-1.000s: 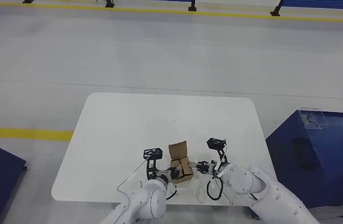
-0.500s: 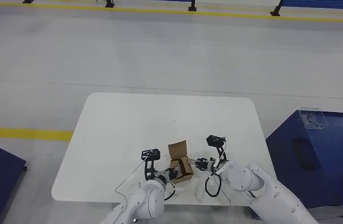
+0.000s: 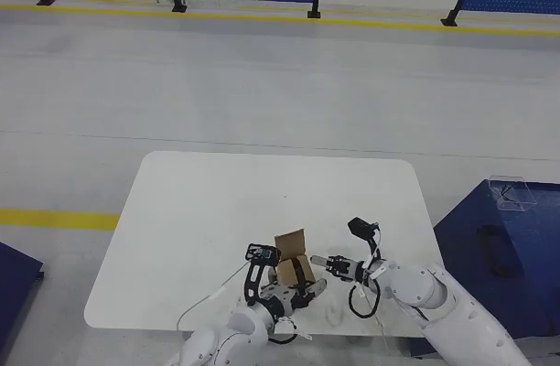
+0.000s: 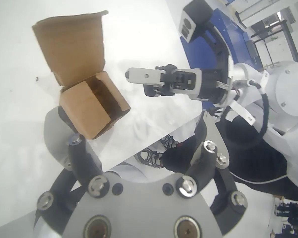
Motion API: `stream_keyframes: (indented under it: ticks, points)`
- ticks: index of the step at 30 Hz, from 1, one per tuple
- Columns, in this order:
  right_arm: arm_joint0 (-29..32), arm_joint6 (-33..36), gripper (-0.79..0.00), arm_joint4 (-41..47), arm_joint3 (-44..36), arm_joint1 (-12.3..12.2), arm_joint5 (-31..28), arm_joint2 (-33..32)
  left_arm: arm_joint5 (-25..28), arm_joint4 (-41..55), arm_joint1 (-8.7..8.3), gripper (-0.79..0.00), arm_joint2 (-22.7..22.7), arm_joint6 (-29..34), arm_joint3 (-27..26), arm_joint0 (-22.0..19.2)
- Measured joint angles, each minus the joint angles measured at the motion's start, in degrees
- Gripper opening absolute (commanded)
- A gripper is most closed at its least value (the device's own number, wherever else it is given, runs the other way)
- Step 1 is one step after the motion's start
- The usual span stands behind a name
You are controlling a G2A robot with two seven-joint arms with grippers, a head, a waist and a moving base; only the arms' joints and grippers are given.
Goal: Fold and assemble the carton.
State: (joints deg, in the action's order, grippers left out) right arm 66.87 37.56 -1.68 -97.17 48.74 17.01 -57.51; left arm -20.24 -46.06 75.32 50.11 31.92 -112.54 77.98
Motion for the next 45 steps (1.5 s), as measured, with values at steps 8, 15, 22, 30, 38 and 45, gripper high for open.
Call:
stream_keyframes:
  ticks: [8, 15, 22, 30, 38, 45]
  points:
    - [4.82, -0.39, 0.000, 0.72, 0.44, -1.13, -3.21, -6.26, 18.44, -2.61, -0.62, 0.000, 4.95, -6.09, 8.24, -5.53]
    - [9.60, -0.59, 0.000, 2.40, -0.63, -1.93, -4.96, -11.72, 29.67, 3.05, -0.59, 0.000, 7.48, -1.25, 22.50, -14.34]
    - [13.05, -1.02, 0.000, 2.08, -2.39, -2.18, -5.16, -14.40, 33.15, 7.18, 0.43, -0.246, 5.24, -0.10, 31.21, -19.56]
    - [13.51, -0.70, 0.000, 2.24, -2.98, -1.92, -4.61, -15.34, 36.20, 10.02, 0.41, -0.523, 5.86, -0.95, 32.20, -19.04]
    - [12.40, -0.21, 0.000, 1.17, -3.72, -1.40, -3.32, -14.39, 36.28, 10.04, -0.27, -0.785, 7.61, -0.35, 30.07, -16.32]
    - [11.64, 0.23, 0.000, 0.56, -3.47, -1.01, -2.87, -13.95, 35.74, 9.15, -0.73, -0.785, 8.76, -2.03, 26.92, -13.66]
